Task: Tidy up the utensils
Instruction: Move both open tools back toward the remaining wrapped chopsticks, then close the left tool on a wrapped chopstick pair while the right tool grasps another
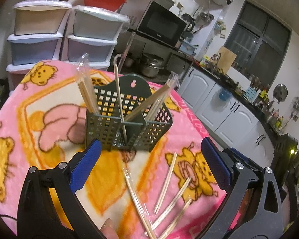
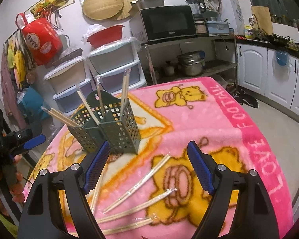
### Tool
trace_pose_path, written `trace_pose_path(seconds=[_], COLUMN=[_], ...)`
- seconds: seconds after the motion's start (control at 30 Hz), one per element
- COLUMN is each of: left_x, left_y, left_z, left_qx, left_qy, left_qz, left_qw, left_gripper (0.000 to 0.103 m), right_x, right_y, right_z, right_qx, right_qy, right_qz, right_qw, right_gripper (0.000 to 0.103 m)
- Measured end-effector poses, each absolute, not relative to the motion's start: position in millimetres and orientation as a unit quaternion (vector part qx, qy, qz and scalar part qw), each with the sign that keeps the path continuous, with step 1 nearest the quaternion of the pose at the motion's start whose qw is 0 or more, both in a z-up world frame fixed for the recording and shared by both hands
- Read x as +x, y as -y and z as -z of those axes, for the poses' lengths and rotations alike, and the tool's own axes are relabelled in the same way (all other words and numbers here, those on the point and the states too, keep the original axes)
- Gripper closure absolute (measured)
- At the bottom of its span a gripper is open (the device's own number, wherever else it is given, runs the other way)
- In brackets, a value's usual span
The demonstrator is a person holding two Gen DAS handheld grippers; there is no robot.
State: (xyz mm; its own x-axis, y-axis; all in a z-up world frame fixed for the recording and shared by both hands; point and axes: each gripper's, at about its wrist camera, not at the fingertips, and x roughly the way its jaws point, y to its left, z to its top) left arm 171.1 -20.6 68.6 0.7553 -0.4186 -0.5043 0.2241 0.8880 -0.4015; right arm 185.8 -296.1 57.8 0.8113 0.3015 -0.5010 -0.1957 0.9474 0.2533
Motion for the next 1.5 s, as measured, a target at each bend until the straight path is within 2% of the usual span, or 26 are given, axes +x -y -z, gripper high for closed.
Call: trace_pose_path(seconds=[0.9,1.1,1.17,1.33,1.43,1.5], left_x=[200,208,210,219,223,226], left_y=[35,40,44,52,53,52], left_z=[14,28,33,43,48,50], left_qx=[-0.148,-0.147,-0.141,-0.125,-0.121,-0.118], left_qy=[-0.419,-0.442,-0.450,-0.469,-0.477,-0.479], left_qz=[0.165,0.172,0.174,0.173,0.170,0.166], left_qw=[0.880,0.868,0.865,0.857,0.854,0.854], left_gripper=[0.011,0.011,0.014,0.032,0.033,0.033], right_x=[181,173,171,171,172,170], right_y=[304,298,296,290,288,286], right_z=[6,19,24,36,45,48], right_qx=[0.107,0.101,0.100,0.104,0.112,0.105], right_qy=[-0.383,-0.405,-0.414,-0.437,-0.456,-0.457], right_qz=[-0.143,-0.158,-0.162,-0.160,-0.157,-0.151], right_qw=[0.906,0.895,0.890,0.879,0.869,0.870], right_gripper=[0.026,0.036,0.040,0.052,0.061,0.062])
